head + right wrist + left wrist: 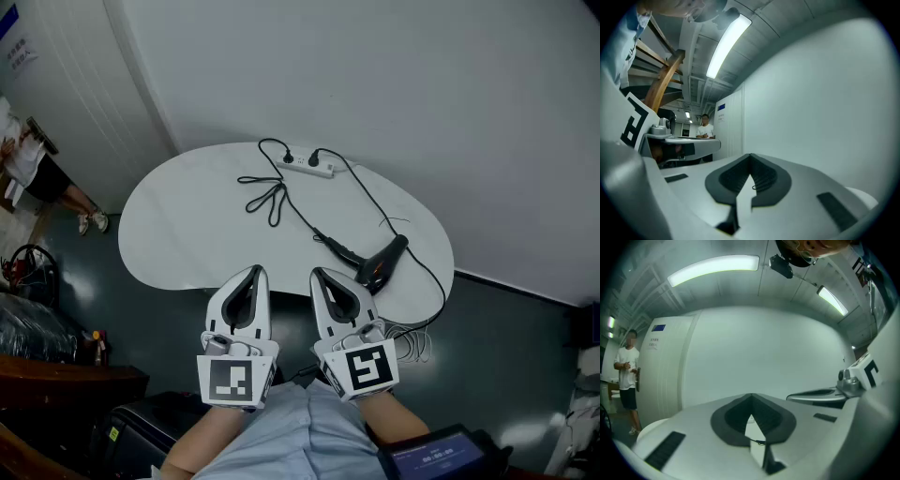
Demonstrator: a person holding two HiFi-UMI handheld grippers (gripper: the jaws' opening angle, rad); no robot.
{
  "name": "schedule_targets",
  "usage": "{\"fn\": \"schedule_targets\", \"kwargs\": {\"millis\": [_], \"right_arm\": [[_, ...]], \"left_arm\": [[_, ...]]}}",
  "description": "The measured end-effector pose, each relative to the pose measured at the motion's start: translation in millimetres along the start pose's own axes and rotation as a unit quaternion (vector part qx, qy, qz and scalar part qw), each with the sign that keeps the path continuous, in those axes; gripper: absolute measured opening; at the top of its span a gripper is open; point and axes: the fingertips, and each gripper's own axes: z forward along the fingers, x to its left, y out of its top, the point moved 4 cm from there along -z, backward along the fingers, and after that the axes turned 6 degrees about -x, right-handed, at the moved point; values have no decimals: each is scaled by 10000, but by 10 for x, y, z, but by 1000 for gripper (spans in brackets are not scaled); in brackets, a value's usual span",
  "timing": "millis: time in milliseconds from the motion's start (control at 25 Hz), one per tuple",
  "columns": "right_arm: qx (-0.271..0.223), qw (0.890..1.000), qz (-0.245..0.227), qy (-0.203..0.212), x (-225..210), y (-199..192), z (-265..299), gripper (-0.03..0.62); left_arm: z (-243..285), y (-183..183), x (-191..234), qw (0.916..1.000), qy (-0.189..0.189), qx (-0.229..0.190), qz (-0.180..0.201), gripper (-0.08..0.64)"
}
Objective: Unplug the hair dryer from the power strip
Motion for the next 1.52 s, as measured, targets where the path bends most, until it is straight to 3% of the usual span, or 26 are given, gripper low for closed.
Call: {"fn": "schedule_targets", "kwargs": {"millis": [480, 680, 960, 1240, 1520], "right_arm": [[37, 9999, -70, -139, 38, -64, 56, 0], [-4, 9998, -59, -172, 86, -78, 162, 0], [29, 9994, -26, -336, 177, -75, 462, 2], [131, 9984, -117, -541, 141, -109, 676, 2], [160, 9982, -29, -575, -142, -238, 1006, 2]], "left_arm": [[15, -78, 140, 9990, -198, 100, 383, 2], [51, -80, 215, 9997, -207, -116, -13, 0], [126, -72, 478, 9987, -425, -200, -175, 2], [257, -203, 544, 9966, -725, -64, -374, 0], [624, -358, 653, 9967, -696, 81, -413, 2]]}}
